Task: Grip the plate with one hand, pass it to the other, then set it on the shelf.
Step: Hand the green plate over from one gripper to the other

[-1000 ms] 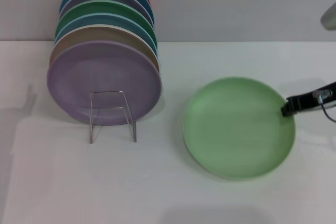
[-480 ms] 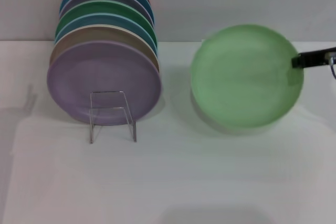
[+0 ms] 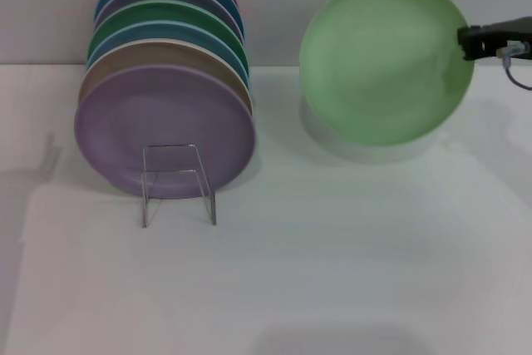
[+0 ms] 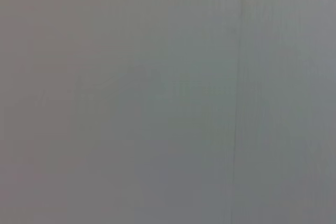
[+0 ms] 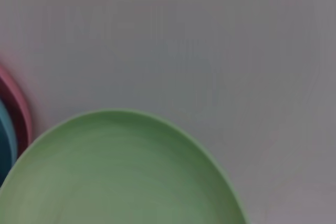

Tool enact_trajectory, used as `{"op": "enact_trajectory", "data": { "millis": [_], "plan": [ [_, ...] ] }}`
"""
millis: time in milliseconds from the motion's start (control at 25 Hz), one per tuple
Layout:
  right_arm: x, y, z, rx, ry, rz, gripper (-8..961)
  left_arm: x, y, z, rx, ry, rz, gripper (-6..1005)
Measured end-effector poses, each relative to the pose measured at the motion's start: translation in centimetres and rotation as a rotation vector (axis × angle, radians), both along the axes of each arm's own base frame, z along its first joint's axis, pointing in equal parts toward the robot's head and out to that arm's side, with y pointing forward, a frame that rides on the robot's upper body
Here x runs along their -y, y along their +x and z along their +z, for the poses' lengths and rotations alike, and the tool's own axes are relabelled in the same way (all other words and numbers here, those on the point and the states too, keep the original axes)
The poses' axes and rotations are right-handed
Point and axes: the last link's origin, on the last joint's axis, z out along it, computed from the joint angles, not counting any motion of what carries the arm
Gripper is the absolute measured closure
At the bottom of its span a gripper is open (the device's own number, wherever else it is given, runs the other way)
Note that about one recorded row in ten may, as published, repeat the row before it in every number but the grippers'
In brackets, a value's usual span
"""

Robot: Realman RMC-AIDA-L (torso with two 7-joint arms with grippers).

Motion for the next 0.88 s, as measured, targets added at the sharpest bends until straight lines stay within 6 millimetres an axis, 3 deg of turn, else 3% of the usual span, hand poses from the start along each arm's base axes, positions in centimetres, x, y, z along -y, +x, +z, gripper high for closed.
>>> {"op": "enact_trajectory", "data": {
  "millis": [440, 880],
  "plan": [
    [0.0, 0.6, -3.2, 0.043, 0.195, 0.184, 933, 0.0, -0.1, 0.1, -0.003, 0.002, 0.000, 140],
    [3.5, 3.2, -5.7, 0.036, 0.432, 0.323, 933, 0.9, -0.6, 0.4, -0.008, 0.021, 0.005, 140]
  ]
}}
